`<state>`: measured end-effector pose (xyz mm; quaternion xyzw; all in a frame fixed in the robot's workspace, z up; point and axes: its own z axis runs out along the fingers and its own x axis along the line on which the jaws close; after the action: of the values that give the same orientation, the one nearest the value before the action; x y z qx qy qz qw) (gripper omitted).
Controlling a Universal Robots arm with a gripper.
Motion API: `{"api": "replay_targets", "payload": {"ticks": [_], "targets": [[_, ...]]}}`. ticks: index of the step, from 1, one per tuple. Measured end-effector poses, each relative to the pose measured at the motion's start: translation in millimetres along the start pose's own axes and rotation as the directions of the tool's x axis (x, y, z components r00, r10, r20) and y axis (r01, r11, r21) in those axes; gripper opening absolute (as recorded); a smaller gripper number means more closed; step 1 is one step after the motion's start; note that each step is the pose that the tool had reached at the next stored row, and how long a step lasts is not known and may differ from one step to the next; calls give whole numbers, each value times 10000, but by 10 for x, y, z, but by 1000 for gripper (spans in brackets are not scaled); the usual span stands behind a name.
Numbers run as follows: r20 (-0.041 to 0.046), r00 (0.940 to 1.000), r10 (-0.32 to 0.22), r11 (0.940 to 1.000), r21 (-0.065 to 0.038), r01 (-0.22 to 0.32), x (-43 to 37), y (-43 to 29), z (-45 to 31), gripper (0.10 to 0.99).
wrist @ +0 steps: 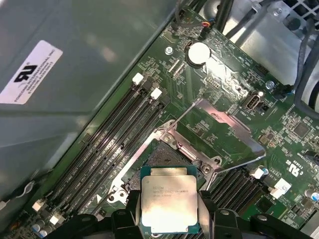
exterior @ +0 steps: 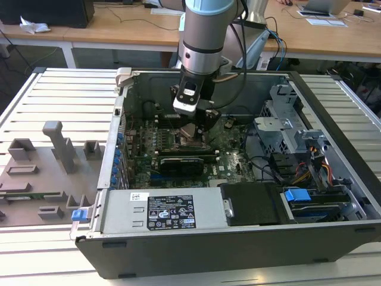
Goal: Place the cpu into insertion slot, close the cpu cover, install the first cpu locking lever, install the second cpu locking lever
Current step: 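Place the cpu into insertion slot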
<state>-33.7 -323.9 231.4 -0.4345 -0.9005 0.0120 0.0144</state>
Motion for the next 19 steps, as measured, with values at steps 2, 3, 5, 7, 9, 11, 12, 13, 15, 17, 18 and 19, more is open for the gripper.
{"api": "replay_targets", "payload": {"ticks": [2,3,5,7,9,11,12,13,15,17,18,19], "targets": [[-8,9997,237,9997,-3,-237,0,0,1,545],[-11,9993,361,9993,-5,-361,0,0,1,545],[-18,9983,574,9983,-7,-574,0,0,2,545],[-25,9966,818,9966,-9,-818,0,1,2,545],[-32,9946,1035,9946,-11,-1035,0,1,2,545],[-36,9932,1168,9932,-12,-1168,0,1,2,545],[-39,9920,1265,9920,-13,-1265,-1,1,3,545],[-41,9912,1324,9912,-14,-1324,0,1,3,545],[-45,9894,1451,9894,-15,-1451,0,1,3,545],[-50,9872,1596,9872,-16,-1596,-1,1,3,545],[-52,9862,1656,9862,-16,-1656,0,1,4,545],[-56,9839,1784,9840,-18,-1784,-1,1,4,545]]}}
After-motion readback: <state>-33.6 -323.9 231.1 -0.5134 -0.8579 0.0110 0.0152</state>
